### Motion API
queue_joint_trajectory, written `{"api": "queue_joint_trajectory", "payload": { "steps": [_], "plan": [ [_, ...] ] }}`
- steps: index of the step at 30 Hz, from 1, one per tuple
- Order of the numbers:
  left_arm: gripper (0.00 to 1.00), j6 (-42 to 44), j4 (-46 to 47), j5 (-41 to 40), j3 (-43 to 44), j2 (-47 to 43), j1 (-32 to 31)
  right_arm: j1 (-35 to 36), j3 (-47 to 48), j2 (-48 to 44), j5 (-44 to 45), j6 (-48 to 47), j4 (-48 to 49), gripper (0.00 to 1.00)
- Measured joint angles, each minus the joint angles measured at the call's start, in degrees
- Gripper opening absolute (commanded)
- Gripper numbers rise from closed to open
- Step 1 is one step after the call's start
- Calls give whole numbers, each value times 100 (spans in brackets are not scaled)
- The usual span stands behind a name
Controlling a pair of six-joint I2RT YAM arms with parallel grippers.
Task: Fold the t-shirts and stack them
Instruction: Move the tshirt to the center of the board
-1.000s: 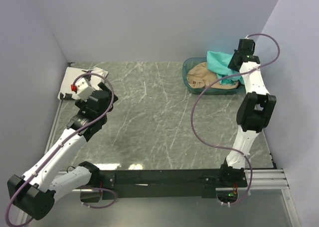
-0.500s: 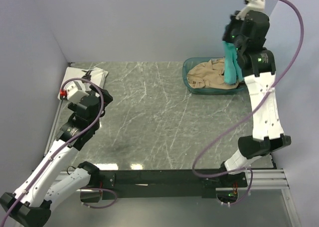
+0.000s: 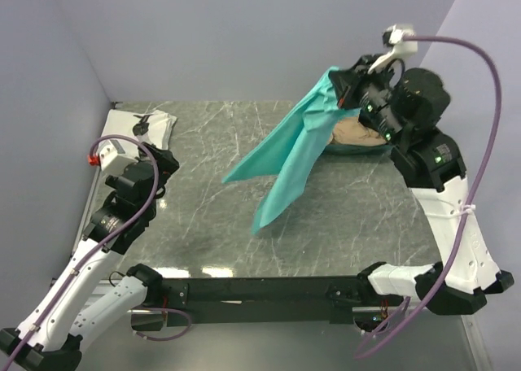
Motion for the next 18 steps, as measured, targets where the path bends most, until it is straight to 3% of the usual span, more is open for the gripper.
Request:
{"api": "queue_joint_trajectory", "payload": {
  "steps": [2,4,5,7,8,9,11,13,18],
  "plan": [
    [99,-66,-35,33,-2,17,0,0,-822,-245,160,219,243,0],
    [99,-109,-50,98,-20,66,0,-22,-1792,-442,310,437,396,7],
    [100,-140,-52,164,-44,131,0,-52,-2398,-511,345,570,608,21],
    [99,-177,-42,306,-138,264,2,-136,-3442,-496,356,809,684,40],
    [99,-181,-31,396,-205,363,4,-186,-3891,-361,354,894,717,59],
    [99,-184,-31,505,-280,461,4,-229,-4260,-186,409,1005,688,68],
    [99,-184,-9,767,-446,776,7,-271,-4745,142,664,1132,514,73],
    [99,-186,72,1067,-636,1095,7,-282,-5023,321,997,1287,258,85],
    [99,-201,431,1950,-1180,1961,7,-291,-5239,-63,1617,1593,212,87]
  ]
}}
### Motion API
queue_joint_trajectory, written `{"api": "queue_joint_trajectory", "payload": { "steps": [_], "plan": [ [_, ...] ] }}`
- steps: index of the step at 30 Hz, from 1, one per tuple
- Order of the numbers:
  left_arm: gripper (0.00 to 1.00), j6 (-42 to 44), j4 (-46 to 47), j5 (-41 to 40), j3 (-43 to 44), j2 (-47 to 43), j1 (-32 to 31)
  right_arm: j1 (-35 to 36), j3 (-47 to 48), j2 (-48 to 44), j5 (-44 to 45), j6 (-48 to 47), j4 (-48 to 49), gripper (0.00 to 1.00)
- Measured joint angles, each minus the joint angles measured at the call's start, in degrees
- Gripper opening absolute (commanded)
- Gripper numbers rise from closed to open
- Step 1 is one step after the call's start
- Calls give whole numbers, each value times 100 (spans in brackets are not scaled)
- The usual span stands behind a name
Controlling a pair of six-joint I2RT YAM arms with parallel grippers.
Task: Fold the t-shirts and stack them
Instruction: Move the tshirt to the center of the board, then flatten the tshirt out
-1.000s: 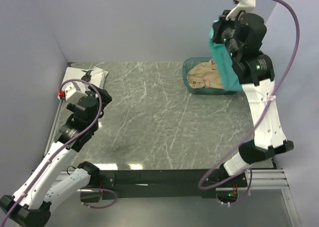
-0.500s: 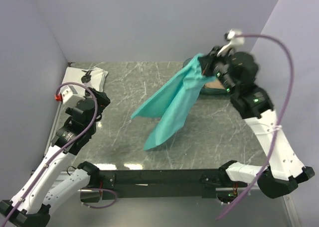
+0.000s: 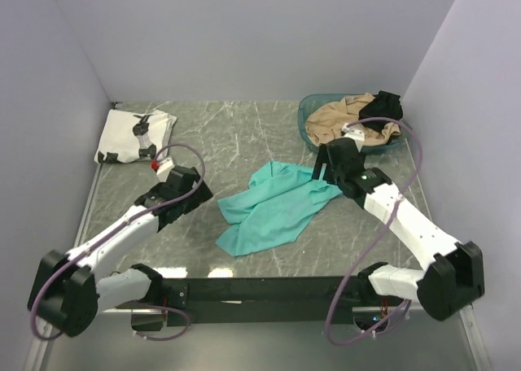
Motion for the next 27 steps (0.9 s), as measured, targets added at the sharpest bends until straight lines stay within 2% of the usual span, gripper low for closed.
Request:
{"api": "queue_joint_trajectory", "payload": {
  "steps": [3,4,9,12,17,18,19,23,27],
  "plan": [
    [95,24,345,424,-107,494,0,0,-345,-562,131,184,238,88],
    [88,37,485,542,-107,675,0,0,-472,-719,144,232,304,88],
    [66,188,1010,1073,68,1617,0,-2,-955,-1069,177,385,448,88],
    [43,267,1233,1307,181,2100,0,-20,-1106,-1078,304,455,402,88],
    [28,321,1609,1705,247,2503,2,-55,-1191,-1080,380,490,417,87],
    [22,321,1681,1784,247,2564,0,-72,-1213,-1073,380,492,422,87],
    [2,319,1777,1882,247,2614,-2,-92,-1237,-1056,378,501,437,87],
    [1,345,2065,2199,249,2778,-52,-184,-1261,-787,295,509,501,86],
    [1,343,2024,2153,249,2745,-116,-227,-1259,-356,7,503,776,82]
  ]
}}
